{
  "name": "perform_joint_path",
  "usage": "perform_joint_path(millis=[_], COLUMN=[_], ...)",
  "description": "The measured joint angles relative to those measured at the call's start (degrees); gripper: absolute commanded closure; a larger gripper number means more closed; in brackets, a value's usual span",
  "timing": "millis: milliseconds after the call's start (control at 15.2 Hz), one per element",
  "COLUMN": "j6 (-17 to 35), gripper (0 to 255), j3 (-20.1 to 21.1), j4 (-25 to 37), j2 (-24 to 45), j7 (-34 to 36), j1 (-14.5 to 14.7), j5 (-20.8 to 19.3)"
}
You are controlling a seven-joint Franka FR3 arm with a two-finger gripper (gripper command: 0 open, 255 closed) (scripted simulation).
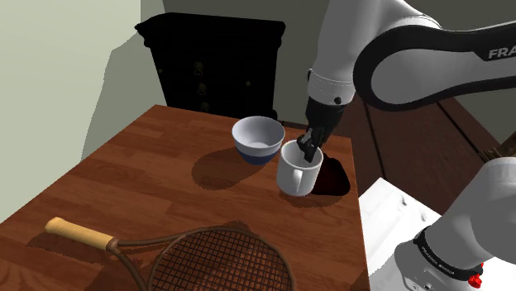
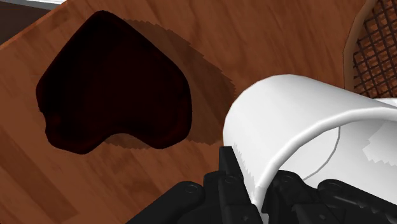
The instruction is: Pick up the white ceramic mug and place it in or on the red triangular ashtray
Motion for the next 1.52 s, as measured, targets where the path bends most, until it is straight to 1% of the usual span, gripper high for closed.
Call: perform_joint_path(millis=[330,726,924,1518], j6=[-1.6,-4.6,-3.2,4.3], gripper=[255,255,255,255], j3=[-6.4,-13.7,-14.7,-14.5], j4=[-4.2,-6.5,-8.0,-13.8], j2=[-5.2,-10.0,-10.0,-8.4], j7=[-7.4,-15.6,-16.8,-17.1], j1=[-2.4,-5.9,-6.5,-6.4], j5=[-2.4,-6.5,-7.1,-6.9])
